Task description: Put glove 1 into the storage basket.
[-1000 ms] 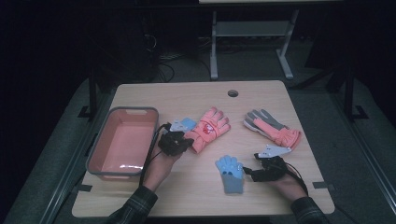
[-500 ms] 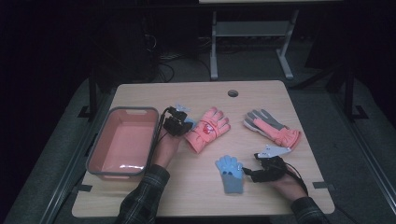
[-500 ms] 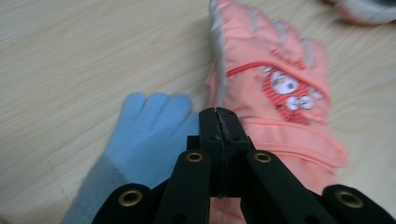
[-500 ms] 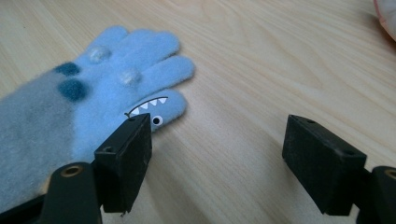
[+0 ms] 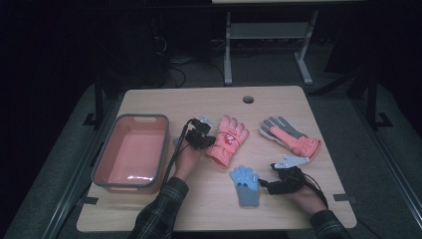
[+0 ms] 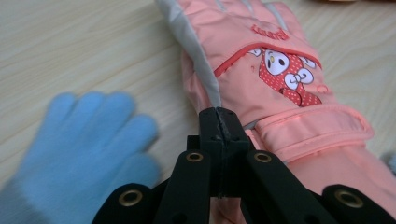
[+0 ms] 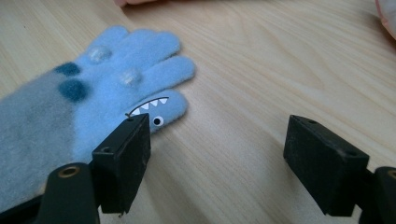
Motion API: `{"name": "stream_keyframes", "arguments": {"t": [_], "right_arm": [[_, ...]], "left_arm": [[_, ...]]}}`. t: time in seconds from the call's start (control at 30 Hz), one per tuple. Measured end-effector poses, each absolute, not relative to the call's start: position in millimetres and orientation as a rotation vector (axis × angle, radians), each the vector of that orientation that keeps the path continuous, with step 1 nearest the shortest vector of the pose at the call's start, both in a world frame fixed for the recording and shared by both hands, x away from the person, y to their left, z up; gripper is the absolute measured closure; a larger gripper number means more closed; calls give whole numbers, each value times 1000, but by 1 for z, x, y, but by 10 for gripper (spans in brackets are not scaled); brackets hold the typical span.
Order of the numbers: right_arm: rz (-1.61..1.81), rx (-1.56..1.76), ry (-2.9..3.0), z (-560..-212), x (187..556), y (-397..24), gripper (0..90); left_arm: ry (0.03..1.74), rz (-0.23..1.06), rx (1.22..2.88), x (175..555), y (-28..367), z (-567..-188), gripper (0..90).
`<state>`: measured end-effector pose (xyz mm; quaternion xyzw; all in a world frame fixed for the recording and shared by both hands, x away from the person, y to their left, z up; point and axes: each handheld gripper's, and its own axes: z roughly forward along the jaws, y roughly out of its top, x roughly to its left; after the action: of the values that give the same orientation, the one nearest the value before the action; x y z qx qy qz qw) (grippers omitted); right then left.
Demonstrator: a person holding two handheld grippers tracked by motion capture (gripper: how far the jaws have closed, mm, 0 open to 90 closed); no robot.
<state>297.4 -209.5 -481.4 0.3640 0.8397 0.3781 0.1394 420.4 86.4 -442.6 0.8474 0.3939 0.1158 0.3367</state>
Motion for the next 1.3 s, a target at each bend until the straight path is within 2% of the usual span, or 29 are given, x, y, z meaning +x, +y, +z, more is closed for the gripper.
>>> {"name": "stream_keyframes", "arguments": {"t": [0.17,0.23,0.43,0.67,0.8,1.07,1.3], "right_arm": [[1090,1051,2428,-481,297,-210,229],[1093,1051,2427,-481,297,-210,229],[1093,1052,2427,-481,297,-209,229],[1088,1052,2428,-481,297,-209,225],[1088,1052,2428,-481,297,-209,225],[1088,1052,2428,-481,297,-209,225],[1089,1051,2429,-481,297,-209,223]], "left_arm": [[997,300,2213,419,80,-442,896],[995,354,2232,422,87,-438,896],[1077,392,2205,432,110,-434,894],[1163,454,2228,441,115,-446,895],[1183,431,2243,446,114,-457,896],[1163,393,2208,449,98,-460,897],[1105,383,2243,449,87,-456,896]]}}
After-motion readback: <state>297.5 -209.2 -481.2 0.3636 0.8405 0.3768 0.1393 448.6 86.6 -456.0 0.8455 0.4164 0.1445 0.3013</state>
